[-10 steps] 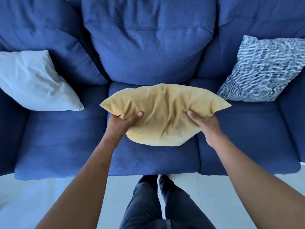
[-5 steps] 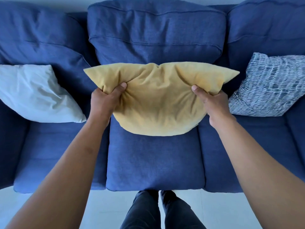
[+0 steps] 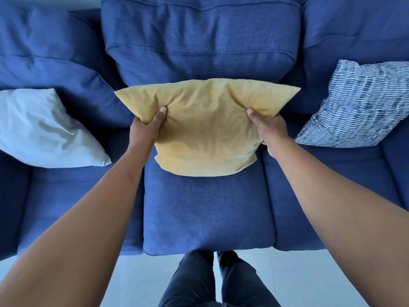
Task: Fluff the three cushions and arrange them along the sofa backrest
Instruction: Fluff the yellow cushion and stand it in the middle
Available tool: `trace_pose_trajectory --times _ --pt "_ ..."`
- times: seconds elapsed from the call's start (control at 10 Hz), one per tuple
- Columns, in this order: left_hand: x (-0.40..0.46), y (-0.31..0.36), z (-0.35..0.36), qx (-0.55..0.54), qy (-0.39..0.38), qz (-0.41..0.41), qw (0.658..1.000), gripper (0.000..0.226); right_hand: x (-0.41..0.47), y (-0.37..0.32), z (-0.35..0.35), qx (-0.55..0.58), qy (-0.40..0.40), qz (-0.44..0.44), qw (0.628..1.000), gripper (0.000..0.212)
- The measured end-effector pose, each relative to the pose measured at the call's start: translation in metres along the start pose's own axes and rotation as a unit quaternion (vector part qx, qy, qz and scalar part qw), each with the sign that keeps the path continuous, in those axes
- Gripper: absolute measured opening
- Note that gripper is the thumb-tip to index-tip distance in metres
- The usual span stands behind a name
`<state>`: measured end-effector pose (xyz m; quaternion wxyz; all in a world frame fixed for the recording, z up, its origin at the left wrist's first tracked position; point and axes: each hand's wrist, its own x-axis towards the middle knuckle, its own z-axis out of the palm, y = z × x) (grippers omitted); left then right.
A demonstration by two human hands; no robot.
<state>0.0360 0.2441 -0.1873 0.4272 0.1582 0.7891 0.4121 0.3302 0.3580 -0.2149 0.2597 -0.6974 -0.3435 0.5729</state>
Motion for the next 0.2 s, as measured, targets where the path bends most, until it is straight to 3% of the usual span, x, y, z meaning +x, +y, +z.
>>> trace_pose_trajectory --times 0.2 --pt "-0.026 -0.024 -0.013 0.040 0.026 0.055 0.997 0.080 -0.021 0.014 -0.016 0.016 0.039 -0.077 0.996 0.067"
